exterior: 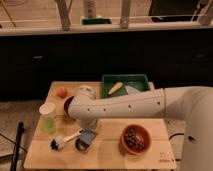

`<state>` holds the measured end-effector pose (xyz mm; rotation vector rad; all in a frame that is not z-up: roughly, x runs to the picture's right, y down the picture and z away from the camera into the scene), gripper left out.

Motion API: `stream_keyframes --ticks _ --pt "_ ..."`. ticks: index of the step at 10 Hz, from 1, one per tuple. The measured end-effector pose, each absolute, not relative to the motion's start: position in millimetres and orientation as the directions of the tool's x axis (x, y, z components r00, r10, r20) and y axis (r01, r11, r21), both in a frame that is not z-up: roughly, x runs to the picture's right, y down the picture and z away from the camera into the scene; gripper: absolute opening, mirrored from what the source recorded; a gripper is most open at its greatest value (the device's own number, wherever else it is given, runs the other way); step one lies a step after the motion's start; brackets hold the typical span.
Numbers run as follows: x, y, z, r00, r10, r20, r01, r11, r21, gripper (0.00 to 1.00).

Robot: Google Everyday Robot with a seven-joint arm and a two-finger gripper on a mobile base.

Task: Place sponge in metal cup

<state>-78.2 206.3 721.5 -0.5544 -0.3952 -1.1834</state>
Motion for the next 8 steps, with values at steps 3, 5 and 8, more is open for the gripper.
stream_keyframes --ticks 3,5,8 --pt "-86 208 712 0.321 -0.754 0.573 0.947 0.258 -0.191 0.00" --pt "-89 212 706 0.304 -0.749 0.588 0.953 0.240 -0.187 0.00" --pt "-96 222 697 0.252 -0.737 0.627 0.968 0.196 -0.159 0.00"
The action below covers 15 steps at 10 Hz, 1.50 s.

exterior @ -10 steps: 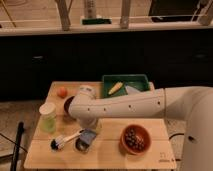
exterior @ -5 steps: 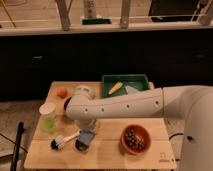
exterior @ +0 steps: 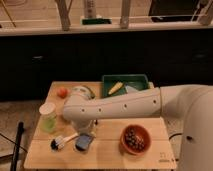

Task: Place sponge in metal cup

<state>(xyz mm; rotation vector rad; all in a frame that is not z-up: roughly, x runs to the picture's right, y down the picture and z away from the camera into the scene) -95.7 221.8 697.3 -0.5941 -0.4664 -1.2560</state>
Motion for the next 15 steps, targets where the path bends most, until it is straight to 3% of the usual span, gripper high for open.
stream_keyframes --ticks 7,9,15 --pt "-115 230 692 0.165 -0.720 0.674 0.986 0.140 -0.091 0.01" --pt "-118 230 691 0.161 -0.715 0.680 0.986 0.138 -0.089 0.15" --pt "-122 227 691 0.184 -0.709 0.681 0.983 0.146 -0.113 0.76"
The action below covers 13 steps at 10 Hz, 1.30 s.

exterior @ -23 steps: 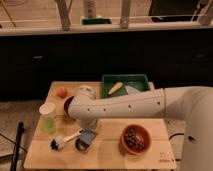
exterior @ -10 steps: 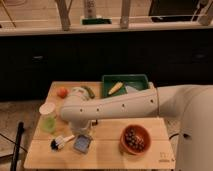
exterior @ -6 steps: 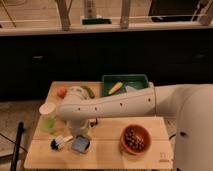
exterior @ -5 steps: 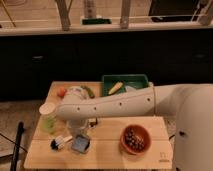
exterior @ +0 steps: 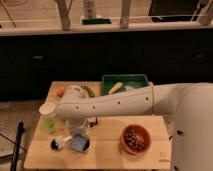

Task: Place sponge in metal cup

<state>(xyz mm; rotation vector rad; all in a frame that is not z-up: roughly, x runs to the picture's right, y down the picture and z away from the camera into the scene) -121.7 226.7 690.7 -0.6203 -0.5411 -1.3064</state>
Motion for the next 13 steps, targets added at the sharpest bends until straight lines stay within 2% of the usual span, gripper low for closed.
stream_keyframes --ticks 2,13 --pt "-121 225 691 0.190 -0.709 0.680 0.982 0.149 -0.118 0.80" --pt "-121 213 693 0.213 -0.701 0.680 0.977 0.155 -0.146 0.80"
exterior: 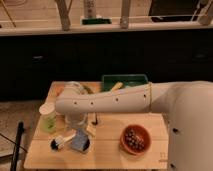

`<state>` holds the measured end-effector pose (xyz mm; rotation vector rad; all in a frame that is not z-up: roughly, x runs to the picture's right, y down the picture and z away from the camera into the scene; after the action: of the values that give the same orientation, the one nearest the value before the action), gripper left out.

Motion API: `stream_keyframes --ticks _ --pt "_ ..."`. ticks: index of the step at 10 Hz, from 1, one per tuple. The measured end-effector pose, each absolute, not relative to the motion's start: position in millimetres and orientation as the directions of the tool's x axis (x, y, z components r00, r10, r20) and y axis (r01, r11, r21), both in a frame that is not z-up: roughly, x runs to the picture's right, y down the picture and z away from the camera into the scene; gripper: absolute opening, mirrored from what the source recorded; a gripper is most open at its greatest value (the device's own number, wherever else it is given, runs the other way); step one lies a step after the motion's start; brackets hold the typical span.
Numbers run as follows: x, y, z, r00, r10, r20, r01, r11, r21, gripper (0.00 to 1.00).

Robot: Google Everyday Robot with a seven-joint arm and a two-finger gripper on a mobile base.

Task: Place sponge in metal cup

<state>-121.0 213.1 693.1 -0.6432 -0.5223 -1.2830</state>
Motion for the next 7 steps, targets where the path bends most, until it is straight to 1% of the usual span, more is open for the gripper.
stream_keyframes --ticks 7 --pt "-120 200 698 0.197 -0.700 0.686 0.980 0.143 -0.136 0.80"
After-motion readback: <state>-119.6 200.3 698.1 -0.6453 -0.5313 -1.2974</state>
